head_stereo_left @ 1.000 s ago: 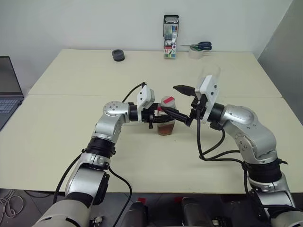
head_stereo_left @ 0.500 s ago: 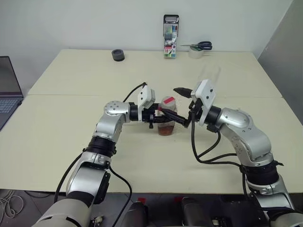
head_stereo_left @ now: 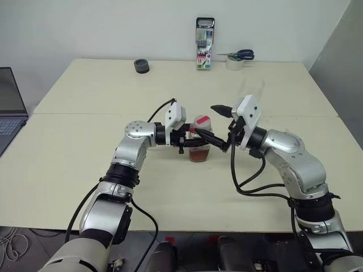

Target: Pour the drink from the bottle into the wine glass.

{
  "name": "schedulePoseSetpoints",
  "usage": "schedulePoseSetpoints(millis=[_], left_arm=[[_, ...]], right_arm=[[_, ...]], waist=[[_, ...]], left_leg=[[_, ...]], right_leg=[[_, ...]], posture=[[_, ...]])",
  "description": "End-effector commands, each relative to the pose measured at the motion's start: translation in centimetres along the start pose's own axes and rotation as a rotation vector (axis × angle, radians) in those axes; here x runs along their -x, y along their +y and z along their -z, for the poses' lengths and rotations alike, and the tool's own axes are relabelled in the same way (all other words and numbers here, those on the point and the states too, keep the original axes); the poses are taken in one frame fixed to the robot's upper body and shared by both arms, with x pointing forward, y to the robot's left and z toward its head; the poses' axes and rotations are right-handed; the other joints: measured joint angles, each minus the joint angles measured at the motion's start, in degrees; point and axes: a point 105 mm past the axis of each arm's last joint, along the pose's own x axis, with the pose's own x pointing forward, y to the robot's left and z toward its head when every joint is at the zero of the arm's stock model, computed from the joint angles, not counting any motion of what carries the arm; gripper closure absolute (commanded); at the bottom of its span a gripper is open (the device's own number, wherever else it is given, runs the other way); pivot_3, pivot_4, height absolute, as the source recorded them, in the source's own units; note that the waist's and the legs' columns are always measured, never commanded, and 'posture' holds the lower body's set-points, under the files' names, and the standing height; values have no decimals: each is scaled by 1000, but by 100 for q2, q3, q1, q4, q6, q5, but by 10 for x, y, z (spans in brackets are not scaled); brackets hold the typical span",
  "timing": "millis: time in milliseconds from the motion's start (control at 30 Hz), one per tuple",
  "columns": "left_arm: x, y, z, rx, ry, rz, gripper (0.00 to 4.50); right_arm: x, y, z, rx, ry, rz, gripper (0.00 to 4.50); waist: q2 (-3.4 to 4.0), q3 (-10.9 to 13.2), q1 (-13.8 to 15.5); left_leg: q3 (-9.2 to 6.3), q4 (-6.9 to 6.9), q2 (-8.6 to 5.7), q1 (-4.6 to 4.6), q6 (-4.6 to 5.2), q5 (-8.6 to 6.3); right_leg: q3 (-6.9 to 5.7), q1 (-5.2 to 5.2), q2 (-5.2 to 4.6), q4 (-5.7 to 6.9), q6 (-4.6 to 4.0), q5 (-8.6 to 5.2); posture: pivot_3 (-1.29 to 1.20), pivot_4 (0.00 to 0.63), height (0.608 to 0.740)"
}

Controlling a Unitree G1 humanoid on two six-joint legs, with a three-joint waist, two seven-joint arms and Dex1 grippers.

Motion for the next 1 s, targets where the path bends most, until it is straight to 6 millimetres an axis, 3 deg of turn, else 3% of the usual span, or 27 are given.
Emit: schedulePoseSetpoints(millis=[33, 500, 833, 1000], left_arm=[[-1, -1, -13, -61, -22, 16, 2739], [0, -2, -10, -67, -12, 17, 2739], [0, -1, -10, -73, -16, 4, 2776], [-1, 0, -11, -70, -19, 2, 2776]], right_arm=[[14, -20, -15, 33, -44, 106, 0], [35, -26, -10, 43, 1, 145, 0], [38, 9, -19, -23, 3, -20, 0], [25, 15, -26, 3, -27, -5, 0]], waist=[[0, 0, 0], [0, 0, 5], [0, 0, 6], [0, 0, 7]], left_leg=[[0, 0, 0, 0, 0, 0], [0, 0, 0, 0, 9, -5], [1, -2, 2, 0, 14, -8], [1, 2, 1, 1, 16, -9]], right_leg=[[0, 0, 0, 0, 0, 0], [0, 1, 0, 0, 0, 0], [1, 2, 1, -2, 0, 0], [1, 3, 1, -1, 0, 0]], posture=[[0, 150, 740], [0, 150, 740], [0, 150, 740], [0, 150, 740]])
